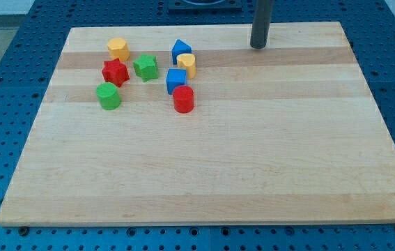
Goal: Move the yellow hexagon above the green star
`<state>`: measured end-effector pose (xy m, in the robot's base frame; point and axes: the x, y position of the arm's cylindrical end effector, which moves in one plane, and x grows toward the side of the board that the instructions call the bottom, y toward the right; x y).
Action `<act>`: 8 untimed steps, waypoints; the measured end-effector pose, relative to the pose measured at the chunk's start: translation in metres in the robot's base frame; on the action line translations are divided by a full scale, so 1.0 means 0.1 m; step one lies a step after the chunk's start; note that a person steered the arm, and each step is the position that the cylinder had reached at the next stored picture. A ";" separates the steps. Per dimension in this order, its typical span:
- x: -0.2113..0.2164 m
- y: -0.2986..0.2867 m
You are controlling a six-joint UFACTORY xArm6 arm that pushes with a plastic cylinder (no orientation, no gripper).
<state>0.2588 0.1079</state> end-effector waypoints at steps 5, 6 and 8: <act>-0.57 -0.54; -0.57 -0.56; -0.57 -1.02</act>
<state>0.2020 0.0060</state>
